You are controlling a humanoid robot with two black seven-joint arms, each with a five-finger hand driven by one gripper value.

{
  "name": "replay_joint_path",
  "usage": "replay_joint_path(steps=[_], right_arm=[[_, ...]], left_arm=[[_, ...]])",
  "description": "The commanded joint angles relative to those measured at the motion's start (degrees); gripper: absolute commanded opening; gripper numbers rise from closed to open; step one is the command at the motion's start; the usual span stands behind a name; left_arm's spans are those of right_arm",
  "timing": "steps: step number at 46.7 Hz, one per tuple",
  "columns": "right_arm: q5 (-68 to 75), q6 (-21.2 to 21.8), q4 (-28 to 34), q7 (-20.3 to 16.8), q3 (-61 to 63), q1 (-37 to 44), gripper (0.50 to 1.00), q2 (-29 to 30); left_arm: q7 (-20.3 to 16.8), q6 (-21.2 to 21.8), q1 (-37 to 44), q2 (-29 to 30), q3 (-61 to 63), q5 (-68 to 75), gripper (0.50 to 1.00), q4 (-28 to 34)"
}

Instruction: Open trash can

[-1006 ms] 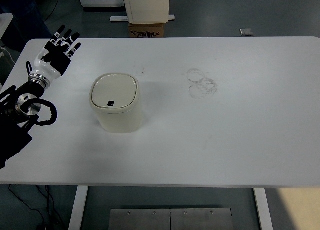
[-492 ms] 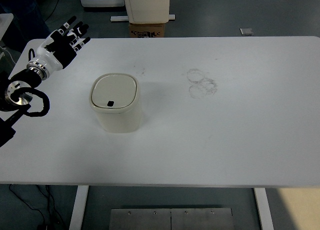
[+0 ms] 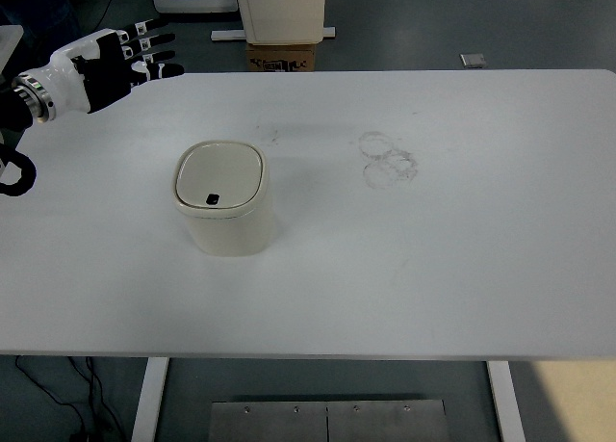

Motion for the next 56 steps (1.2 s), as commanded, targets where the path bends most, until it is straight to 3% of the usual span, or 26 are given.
replay_joint_path(steps=[1,11,18,37,41,49,56], right_arm=[[0.0,0.05,0.01,0.01,0.0,0.01,0.991,0.0],[0.0,-0.04,0.01,0.01,0.0,0.01,0.991,0.0],[0.0,0.05,0.01,0.01,0.0,0.01,0.991,0.0],[0.0,0.05,0.01,0.01,0.0,0.01,0.991,0.0],[0.0,-0.04,0.01,0.01,0.0,0.01,0.991,0.0],[0.0,-0.04,0.01,0.01,0.0,0.01,0.991,0.0],[0.0,0.05,0.01,0.01,0.0,0.01,0.991,0.0]], left_arm=[[1.74,-1.7,-2.89,2.35,3.09,0.55,1.0,-0.82],[2.36,-4.42,-13.27,5.52,15.48,2.84,1.0,-1.61],[5.79,-7.15,-19.68,5.7,27.7,6.69,1.0,-1.61],[6.05,-11.89,-35.68,5.26,43.52,8.9,1.0,-2.75],[6.05,-14.35,-39.02,5.26,47.92,8.81,1.0,-3.63],[6.14,-23.78,-43.94,5.35,50.82,8.81,1.0,-4.95],[6.23,-23.78,-46.93,5.0,51.44,8.9,1.0,-5.56]])
